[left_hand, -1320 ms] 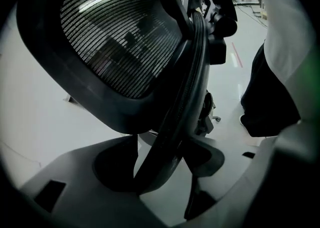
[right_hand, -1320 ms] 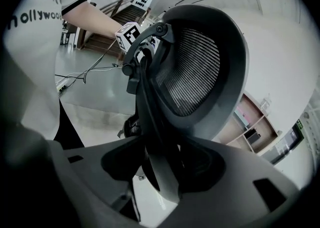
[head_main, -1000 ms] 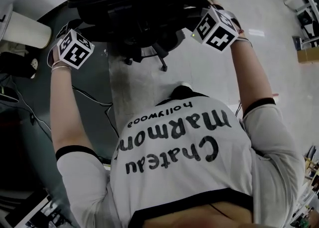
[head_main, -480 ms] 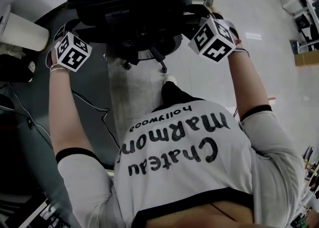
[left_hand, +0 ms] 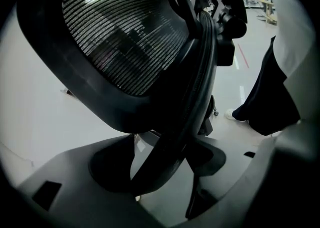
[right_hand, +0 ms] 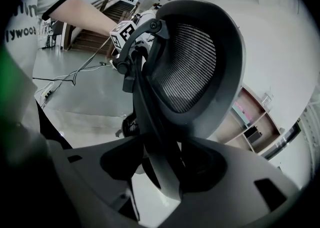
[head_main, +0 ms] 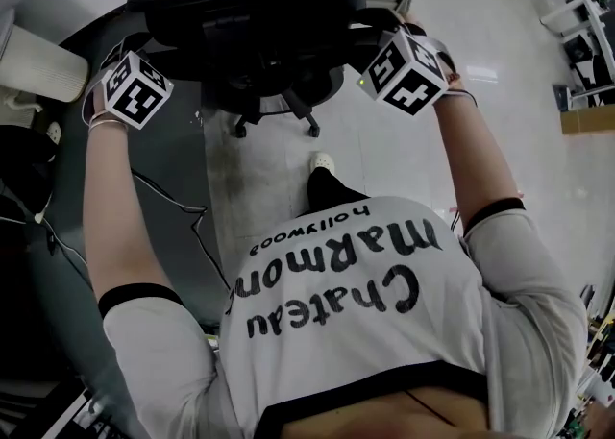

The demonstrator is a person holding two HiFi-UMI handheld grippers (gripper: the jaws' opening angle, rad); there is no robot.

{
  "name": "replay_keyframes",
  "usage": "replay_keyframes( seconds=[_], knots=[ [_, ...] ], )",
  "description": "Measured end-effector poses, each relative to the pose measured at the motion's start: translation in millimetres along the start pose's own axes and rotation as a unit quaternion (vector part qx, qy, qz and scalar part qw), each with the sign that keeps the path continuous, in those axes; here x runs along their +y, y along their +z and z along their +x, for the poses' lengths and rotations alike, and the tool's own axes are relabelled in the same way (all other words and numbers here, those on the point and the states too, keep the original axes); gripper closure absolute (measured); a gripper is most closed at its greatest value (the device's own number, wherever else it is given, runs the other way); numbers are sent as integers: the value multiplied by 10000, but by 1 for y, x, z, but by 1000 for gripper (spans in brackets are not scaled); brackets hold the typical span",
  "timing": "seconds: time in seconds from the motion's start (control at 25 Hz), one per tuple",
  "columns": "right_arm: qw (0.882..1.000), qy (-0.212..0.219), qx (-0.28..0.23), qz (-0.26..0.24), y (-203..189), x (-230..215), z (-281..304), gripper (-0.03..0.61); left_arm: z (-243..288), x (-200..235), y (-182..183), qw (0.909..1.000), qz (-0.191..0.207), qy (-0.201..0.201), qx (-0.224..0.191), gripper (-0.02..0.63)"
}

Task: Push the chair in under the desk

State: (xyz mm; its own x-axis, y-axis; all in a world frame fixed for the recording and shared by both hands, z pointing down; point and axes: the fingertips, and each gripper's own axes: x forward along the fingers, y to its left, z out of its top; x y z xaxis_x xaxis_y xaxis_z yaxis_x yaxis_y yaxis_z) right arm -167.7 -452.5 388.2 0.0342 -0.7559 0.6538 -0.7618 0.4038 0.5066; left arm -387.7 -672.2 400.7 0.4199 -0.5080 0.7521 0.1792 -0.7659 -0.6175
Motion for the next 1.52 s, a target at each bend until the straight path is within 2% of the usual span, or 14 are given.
replay_keyframes(
  seconds=[0.16, 0.4, 0.8, 1.16, 1.28, 1.4, 1.52],
  knots=[
    [10000, 29, -3, -64, -1, -4, -2, 330, -3, -1, 4, 9998, 33, -149, -105, 301],
    [9999, 109, -9, -83, -3, -2, -6, 330, -7, -8, 4, 9999, 61, 31, -158, 301],
    [9998, 146, -50, -115, 2, -5, -3, 330, -6, -4, -1, 10000, 7, -10, 57, 301],
    [9998, 151, -49, -110, -1, -5, 6, 330, 5, -2, -4, 9992, -57, 380, 118, 301],
    [9998, 183, -52, -101, -1, -4, 8, 330, 5, 0, -3, 9977, -64, 674, 21, 299],
    [9998, 167, -93, -112, 0, -3, 8, 331, -3, 3, -5, 9923, -93, 1222, -196, 300],
    [9997, 201, -68, -112, -1, -3, 7, 331, -20, 4, -4, 9792, -845, 1752, -575, 301]
  ],
)
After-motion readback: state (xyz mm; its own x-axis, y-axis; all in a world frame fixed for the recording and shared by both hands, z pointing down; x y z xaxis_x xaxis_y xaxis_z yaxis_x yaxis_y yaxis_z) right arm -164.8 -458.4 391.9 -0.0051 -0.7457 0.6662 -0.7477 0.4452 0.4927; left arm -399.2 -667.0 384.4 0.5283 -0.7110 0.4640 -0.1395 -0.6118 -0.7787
